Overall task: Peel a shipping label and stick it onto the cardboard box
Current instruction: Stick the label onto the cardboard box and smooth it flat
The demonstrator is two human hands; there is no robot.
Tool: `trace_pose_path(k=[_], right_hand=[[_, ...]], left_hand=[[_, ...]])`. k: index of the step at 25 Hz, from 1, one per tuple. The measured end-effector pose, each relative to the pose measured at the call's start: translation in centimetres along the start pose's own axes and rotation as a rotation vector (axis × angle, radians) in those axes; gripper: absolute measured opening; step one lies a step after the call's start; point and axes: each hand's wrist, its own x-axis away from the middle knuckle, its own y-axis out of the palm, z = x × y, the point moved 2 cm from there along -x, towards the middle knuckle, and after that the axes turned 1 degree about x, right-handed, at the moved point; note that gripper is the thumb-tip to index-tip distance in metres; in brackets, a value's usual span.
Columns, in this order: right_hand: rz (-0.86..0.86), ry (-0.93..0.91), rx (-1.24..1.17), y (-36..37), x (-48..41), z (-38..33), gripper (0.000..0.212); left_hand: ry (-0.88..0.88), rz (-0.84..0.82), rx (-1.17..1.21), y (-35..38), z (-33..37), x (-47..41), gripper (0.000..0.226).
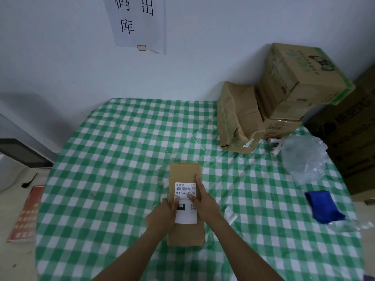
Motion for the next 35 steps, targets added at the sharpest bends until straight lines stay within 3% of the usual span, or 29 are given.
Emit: trace_pose_path(k=[8, 16, 20, 26, 35], right_hand=[[-0.025, -0.009, -0.050, -0.5, 0.1, 0.4, 0.057], [-0.008, 0.002, 0.057, -0.8, 0.4, 0.1, 0.052], [0.083, 0.067, 0.267, 0.4, 0.6, -0.5, 0.059], [0.196, 0.169, 0.174, 2.7, 2.2, -1.0, 0.080], [0.180, 0.048, 0.162, 1.7, 2.2, 0.8, 0.056]], left_hand=[[0.020, -0.019, 0.064, -0.2, -0.1, -0.1, 0.061], [0.036, -0.051, 0.086, -0.2, -0.1, -0.2, 0.059], [-0.044, -0.040, 0.044, -0.1, 0.1, -0.1, 0.065], [-0.074, 0.052, -0.076, 0.5, 0.6, 1.2, 0.061], [-0.047, 0.043, 0.003, 0.7, 0.0, 1.1, 0.059]])
